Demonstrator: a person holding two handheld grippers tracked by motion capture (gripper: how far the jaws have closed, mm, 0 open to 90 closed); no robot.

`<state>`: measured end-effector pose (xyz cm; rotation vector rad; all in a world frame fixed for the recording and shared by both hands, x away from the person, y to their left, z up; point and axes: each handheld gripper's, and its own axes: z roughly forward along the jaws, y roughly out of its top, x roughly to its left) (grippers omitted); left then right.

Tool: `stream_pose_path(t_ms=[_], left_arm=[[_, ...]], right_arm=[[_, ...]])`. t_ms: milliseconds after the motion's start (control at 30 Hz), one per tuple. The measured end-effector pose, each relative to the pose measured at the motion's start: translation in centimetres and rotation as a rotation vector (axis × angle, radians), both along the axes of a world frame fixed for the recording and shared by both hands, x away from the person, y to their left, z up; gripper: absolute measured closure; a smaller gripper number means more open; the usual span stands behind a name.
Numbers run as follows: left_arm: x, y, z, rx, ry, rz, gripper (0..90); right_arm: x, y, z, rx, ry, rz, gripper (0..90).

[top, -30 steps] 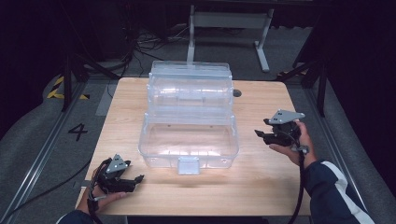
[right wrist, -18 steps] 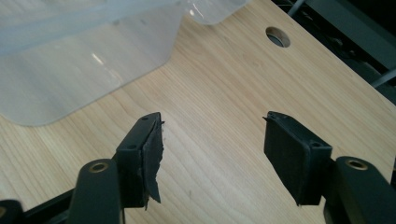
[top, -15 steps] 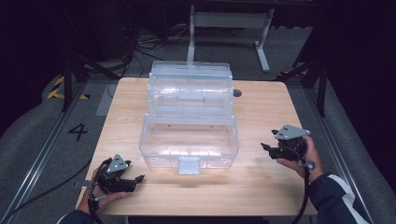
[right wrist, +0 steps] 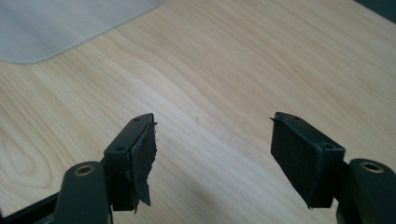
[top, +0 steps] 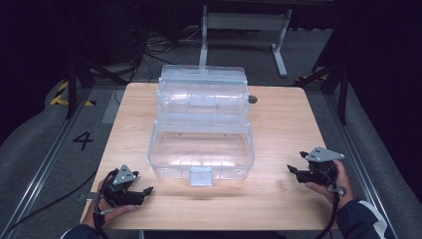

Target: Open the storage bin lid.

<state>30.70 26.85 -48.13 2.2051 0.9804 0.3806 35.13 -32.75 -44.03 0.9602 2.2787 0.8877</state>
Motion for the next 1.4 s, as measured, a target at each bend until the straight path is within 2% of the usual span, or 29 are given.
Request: stream_pose_path(t_ms=[167, 400, 533, 667, 733, 767, 833, 867, 933, 1000, 1200, 1300, 1367, 1400], left_arm=[[0.0, 0.0, 0.0, -0.001, 0.001, 0.001, 21.6], [0.0, 0.0, 0.0, 0.000, 0.000, -0.002, 21.6], [0.0, 0.0, 0.0, -0.001, 0.001, -0.004, 21.5], [0.2, 0.1, 0.0, 0.003, -0.004, -0.007, 21.3], [0.1, 0.1, 0.0, 0.003, -0.008, -0.002, 21.2], [0.1, 0.0, 0.0, -0.008, 0.005, 0.009, 21.2], [0.1, 0.0, 0.0, -0.009, 0.007, 0.014, 21.3], [0.2, 0.1, 0.0, 0.006, -0.006, 0.008, 21.2], [0.2, 0.0, 0.0, 0.007, -0.012, 0.013, 20.9], [0.2, -0.1, -0.1, -0.004, 0.007, 0.024, 20.0], [0.3, -0.2, 0.0, 0.004, 0.003, 0.043, 18.8], [0.5, -0.1, 0.0, 0.016, -0.013, 0.041, 18.3], [0.5, -0.1, 0.0, 0.010, -0.008, 0.049, 17.5], [0.5, -0.2, 0.0, 0.006, 0.011, 0.055, 17.1]], right_arm=[[-0.7, -1.2, -1.3, 0.026, 0.018, -0.036, 29.1], [-2.2, -2.3, -2.8, 0.053, 0.044, -0.055, 26.8], [-3.1, -3.1, -3.7, 0.091, 0.068, -0.072, 24.9], [-3.8, -4.0, -4.6, 0.165, 0.112, -0.104, 22.4], [-4.0, -4.2, -4.6, 0.165, 0.113, -0.115, 21.9], [-4.0, -4.2, -4.6, 0.166, 0.116, -0.120, 21.6], [-4.1, -4.2, -4.6, 0.166, 0.117, -0.124, 21.5], [-4.1, -4.2, -4.6, 0.167, 0.117, -0.126, 21.4], [-4.1, -4.1, -4.6, 0.167, 0.117, -0.129, 21.1], [-4.1, -4.1, -4.6, 0.168, 0.117, -0.130, 21.1], [-4.1, -4.0, -4.6, 0.168, 0.116, -0.134, 20.7], [-4.0, -4.0, -4.6, 0.168, 0.117, -0.133, 20.7], [-4.0, -4.0, -4.6, 0.168, 0.117, -0.133, 20.7], [-4.0, -4.0, -4.6, 0.168, 0.117, -0.133, 20.7]])
